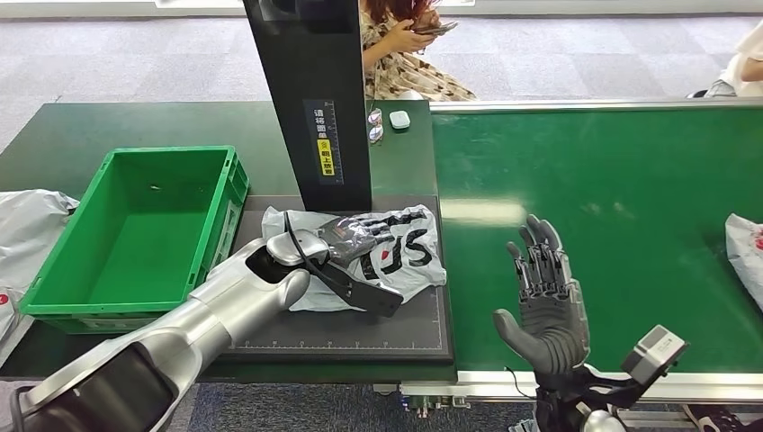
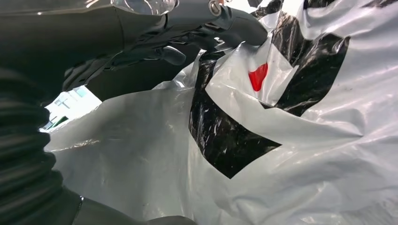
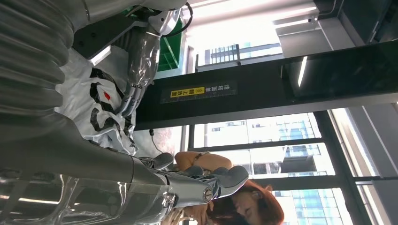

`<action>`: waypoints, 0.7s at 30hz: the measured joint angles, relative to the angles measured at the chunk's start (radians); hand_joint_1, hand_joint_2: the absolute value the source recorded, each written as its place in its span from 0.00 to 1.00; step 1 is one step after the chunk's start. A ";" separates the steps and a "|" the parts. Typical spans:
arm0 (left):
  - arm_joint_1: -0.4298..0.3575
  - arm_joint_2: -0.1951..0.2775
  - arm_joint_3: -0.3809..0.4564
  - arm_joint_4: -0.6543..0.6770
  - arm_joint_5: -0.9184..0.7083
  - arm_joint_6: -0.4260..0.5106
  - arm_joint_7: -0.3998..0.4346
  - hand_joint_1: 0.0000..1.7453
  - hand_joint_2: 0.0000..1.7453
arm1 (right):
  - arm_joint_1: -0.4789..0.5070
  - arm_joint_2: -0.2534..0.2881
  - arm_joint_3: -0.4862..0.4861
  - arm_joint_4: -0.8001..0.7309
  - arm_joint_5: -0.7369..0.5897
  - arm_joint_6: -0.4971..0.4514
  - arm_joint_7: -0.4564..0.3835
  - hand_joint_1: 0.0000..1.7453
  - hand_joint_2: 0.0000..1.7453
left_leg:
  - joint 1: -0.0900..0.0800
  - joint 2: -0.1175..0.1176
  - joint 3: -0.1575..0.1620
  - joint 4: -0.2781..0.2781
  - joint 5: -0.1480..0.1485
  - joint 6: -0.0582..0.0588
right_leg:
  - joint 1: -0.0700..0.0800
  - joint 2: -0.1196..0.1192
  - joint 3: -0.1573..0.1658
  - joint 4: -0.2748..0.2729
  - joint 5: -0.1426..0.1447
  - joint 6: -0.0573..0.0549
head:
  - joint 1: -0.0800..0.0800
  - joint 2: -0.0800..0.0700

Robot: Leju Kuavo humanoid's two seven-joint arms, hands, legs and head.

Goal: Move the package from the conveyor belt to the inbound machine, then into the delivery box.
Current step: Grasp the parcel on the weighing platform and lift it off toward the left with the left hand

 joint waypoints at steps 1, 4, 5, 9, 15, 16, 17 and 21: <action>-0.002 -0.003 -0.003 0.010 -0.001 0.003 -0.002 0.00 1.00 | -0.005 0.000 0.000 0.003 -0.002 0.002 0.000 0.00 1.00 | 0.000 0.000 0.000 0.000 0.000 0.000 | 0.000 0.000 0.000 0.000 0.000 0.000 | 0.000 0.000; -0.006 -0.011 -0.013 0.032 -0.002 0.012 -0.010 0.00 1.00 | -0.018 0.000 0.002 0.012 -0.009 0.003 0.000 0.00 1.00 | 0.000 0.000 0.000 0.000 0.000 0.000 | 0.000 0.000 0.000 0.000 0.000 0.000 | 0.000 0.000; -0.007 -0.014 -0.015 0.037 -0.002 0.013 -0.012 0.00 1.00 | -0.020 0.000 0.002 0.015 -0.010 0.003 0.000 0.00 1.00 | 0.000 0.000 0.000 0.000 0.001 0.000 | 0.000 0.000 0.000 0.000 0.000 0.000 | 0.000 0.000; -0.010 -0.022 -0.019 0.051 -0.003 0.015 -0.020 0.46 1.00 | -0.027 0.000 0.003 0.021 -0.012 -0.006 0.000 0.00 1.00 | 0.000 0.000 0.000 0.000 0.001 0.000 | 0.000 -0.001 0.001 0.000 0.000 0.000 | 0.000 0.000; -0.013 -0.028 -0.030 0.059 -0.007 0.004 -0.041 1.00 1.00 | -0.029 0.000 0.004 0.021 -0.013 -0.010 0.000 0.00 1.00 | 0.000 -0.001 0.000 0.000 0.001 0.000 | 0.000 -0.001 0.001 0.000 0.000 0.000 | 0.000 0.000; -0.013 -0.028 -0.033 0.059 -0.008 0.003 -0.045 1.00 1.00 | -0.029 0.000 0.004 0.021 -0.013 -0.010 0.000 0.00 1.00 | 0.000 -0.001 0.000 0.000 0.001 0.000 | 0.000 -0.001 0.001 0.000 0.000 0.000 | 0.000 0.000; -0.014 -0.028 -0.036 0.059 -0.010 0.001 -0.048 1.00 1.00 | -0.029 0.000 0.004 0.021 -0.013 -0.010 0.000 0.00 1.00 | 0.000 -0.001 0.000 0.000 0.001 0.000 | 0.000 -0.001 0.001 0.000 0.000 0.000 | 0.000 0.000; -0.019 -0.029 -0.042 0.059 -0.013 0.000 -0.055 1.00 1.00 | -0.029 0.000 0.004 0.021 -0.013 -0.010 0.000 0.00 1.00 | 0.000 -0.001 0.000 0.000 0.001 0.000 | 0.000 -0.001 0.001 0.000 0.000 0.000 | 0.000 0.000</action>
